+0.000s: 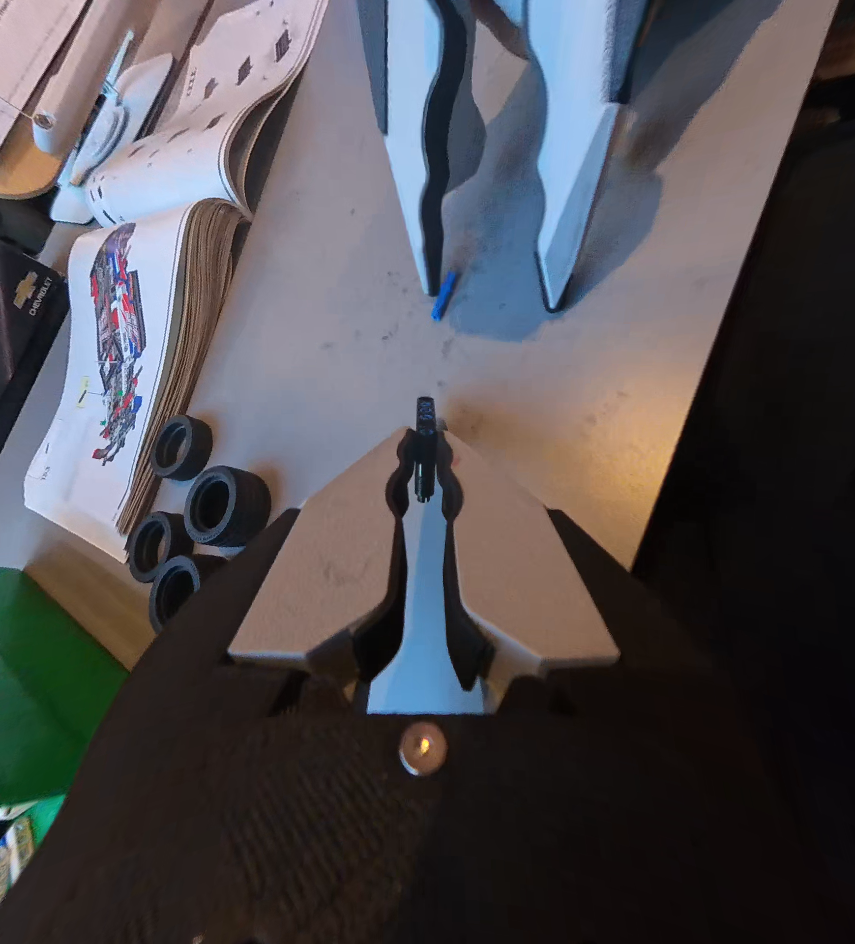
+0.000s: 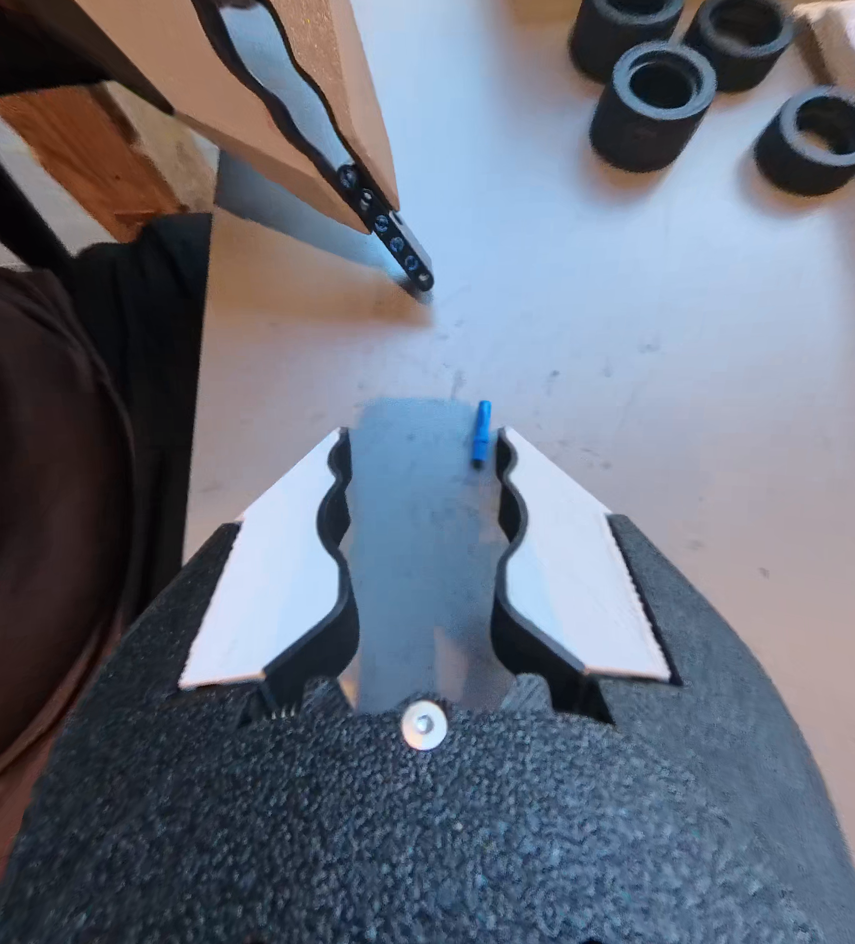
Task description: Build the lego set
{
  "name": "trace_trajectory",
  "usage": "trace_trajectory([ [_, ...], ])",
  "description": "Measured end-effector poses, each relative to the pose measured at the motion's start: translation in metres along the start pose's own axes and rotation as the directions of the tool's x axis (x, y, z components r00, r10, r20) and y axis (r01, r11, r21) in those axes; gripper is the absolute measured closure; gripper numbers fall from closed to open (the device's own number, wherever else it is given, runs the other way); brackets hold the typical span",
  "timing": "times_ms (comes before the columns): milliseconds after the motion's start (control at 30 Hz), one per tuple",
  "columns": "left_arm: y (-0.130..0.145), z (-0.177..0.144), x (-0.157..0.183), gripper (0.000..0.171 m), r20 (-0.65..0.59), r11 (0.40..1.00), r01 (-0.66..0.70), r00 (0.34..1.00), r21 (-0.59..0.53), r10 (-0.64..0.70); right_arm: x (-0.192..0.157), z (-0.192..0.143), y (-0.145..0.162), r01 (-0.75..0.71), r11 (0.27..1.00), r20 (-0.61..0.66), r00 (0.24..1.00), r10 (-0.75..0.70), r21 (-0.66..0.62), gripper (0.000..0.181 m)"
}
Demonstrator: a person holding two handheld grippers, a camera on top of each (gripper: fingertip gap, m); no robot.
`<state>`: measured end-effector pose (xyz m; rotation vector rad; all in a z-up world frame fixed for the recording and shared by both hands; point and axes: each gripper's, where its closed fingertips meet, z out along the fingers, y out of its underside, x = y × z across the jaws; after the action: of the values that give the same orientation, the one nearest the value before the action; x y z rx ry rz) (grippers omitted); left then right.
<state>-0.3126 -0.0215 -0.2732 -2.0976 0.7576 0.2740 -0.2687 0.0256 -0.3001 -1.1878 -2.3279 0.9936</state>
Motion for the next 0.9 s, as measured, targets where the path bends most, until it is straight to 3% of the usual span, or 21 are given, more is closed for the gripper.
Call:
trace_trajectory([
  [100, 0.004, -0.006, 0.002, 0.166, 0.018, 1.000, -0.009, 1.000, -0.013, 0.009, -0.006, 0.000, 0.000, -0.016, 1.000, -0.004, 1.000, 0.016, -0.003, 0.134],
  [233, 0.001, -0.010, 0.011, 0.166, -0.006, 0.998, 0.053, 0.999, 0.045, -0.053, -0.021, 0.000, 0.000, -0.040, 0.999, -0.055, 0.998, 0.040, 0.002, 0.166],
  [300, 0.002, -0.010, 0.011, 0.166, -0.003, 0.998, 0.055, 0.998, 0.038, -0.055, -0.021, 0.000, 0.000, -0.064, 0.998, -0.111, 0.992, 0.064, 0.004, 0.163],
  [433, 0.008, -0.012, 0.002, 0.166, 0.054, 1.000, 0.030, 0.998, 0.007, -0.031, -0.021, 0.001, -0.012, -0.177, 0.982, -0.150, 0.971, 0.186, 0.072, 0.136],
  [567, 0.013, -0.013, -0.002, 0.166, 0.087, 0.999, 0.038, 0.995, -0.001, -0.038, -0.019, 0.015, -0.021, -0.149, 0.988, -0.193, 0.969, 0.154, 0.041, 0.153],
  [633, 0.012, -0.014, -0.002, 0.166, 0.097, 0.998, 0.052, 0.994, 0.021, -0.053, -0.023, 0.024, -0.023, -0.151, 0.988, -0.162, 0.975, 0.151, 0.011, 0.176],
  [800, 0.014, -0.013, 0.000, 0.166, 0.069, 0.989, 0.127, 0.989, 0.076, -0.133, -0.030, 0.028, -0.026, -0.166, 0.986, -0.126, 0.978, 0.167, 0.012, 0.176],
  [900, 0.016, -0.016, 0.001, 0.166, 0.087, 0.993, 0.092, 0.991, 0.077, -0.099, -0.052, 0.024, -0.023, -0.139, 0.990, -0.079, 0.987, 0.139, 0.007, 0.176],
])
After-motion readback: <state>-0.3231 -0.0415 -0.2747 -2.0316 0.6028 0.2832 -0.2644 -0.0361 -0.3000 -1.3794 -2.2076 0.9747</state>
